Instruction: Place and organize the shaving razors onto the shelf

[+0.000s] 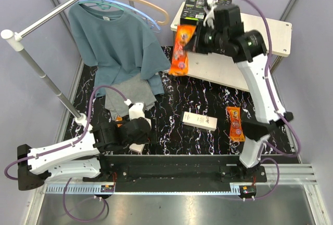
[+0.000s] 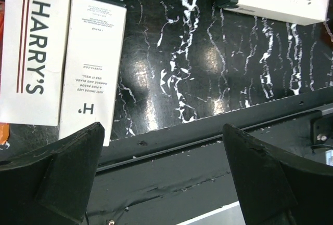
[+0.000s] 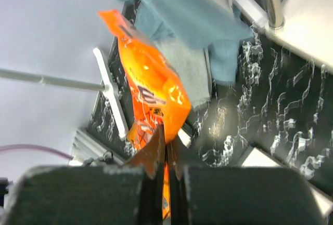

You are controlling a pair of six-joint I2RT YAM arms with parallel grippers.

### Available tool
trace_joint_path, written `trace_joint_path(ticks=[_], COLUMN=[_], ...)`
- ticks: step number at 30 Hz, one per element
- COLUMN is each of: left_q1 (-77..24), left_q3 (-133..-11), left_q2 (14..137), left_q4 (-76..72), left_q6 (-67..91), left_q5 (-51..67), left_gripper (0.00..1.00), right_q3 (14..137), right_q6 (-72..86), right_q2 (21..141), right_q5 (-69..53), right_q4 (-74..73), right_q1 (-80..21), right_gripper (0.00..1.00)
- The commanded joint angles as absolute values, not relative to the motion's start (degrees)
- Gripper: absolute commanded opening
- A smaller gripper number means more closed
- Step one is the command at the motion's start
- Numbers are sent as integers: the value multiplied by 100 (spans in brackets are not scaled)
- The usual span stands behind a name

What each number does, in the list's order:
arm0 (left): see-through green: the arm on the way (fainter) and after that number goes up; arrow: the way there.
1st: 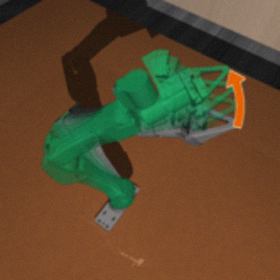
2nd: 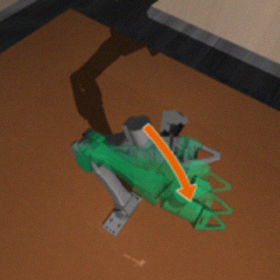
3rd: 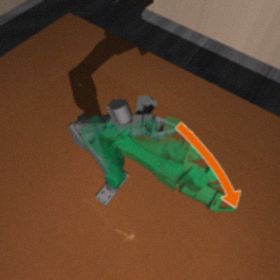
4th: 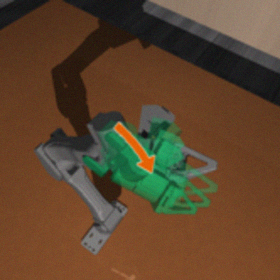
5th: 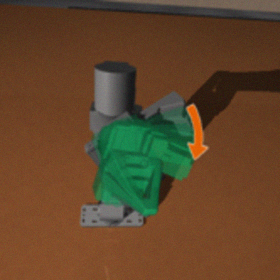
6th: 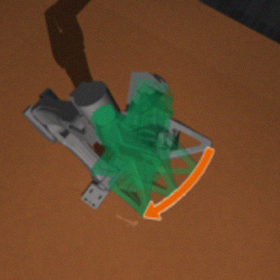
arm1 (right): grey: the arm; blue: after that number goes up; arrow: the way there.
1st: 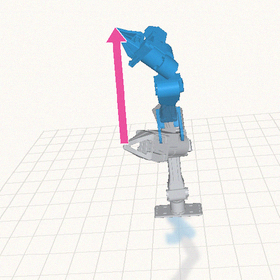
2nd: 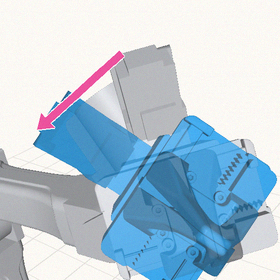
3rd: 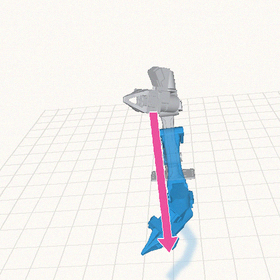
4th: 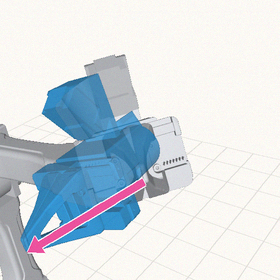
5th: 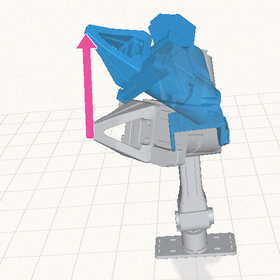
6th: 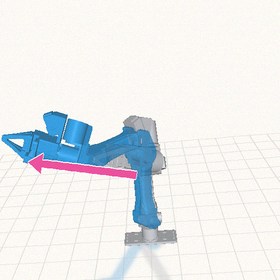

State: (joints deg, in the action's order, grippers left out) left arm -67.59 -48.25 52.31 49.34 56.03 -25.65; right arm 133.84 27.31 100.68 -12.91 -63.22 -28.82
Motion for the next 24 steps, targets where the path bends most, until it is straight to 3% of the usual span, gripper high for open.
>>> trace_joint_path(ticks=[1,3,8,15,24], left_q1=[-6741,-6741,-6741,-6741,-6741], left_q3=[-4729,-4711,-4658,-4597,-4570], left_q2=[5212,5195,5159,5185,5238], left_q4=[4764,4755,4737,4694,4658], left_q6=[5581,5590,5581,5607,5599], left_q5=[-2602,-2593,-2575,-2575,-2522], left_gripper=[99,99,99,99,99], right_q3=[16871,17287,14926,15846,15662], right_q6=[2399,2679,2918,2892,2971], right_q2=[11441,11672,10566,10731,10573], right_q5=[-1326,-1938,-2259,-2557,-3190], right_q4=[-7891,-7754,-6163,-6601,-6521], right_q1=[-2734,-2358,-1908,-1222,-54], right_gripper=[0,0,0,0,0])
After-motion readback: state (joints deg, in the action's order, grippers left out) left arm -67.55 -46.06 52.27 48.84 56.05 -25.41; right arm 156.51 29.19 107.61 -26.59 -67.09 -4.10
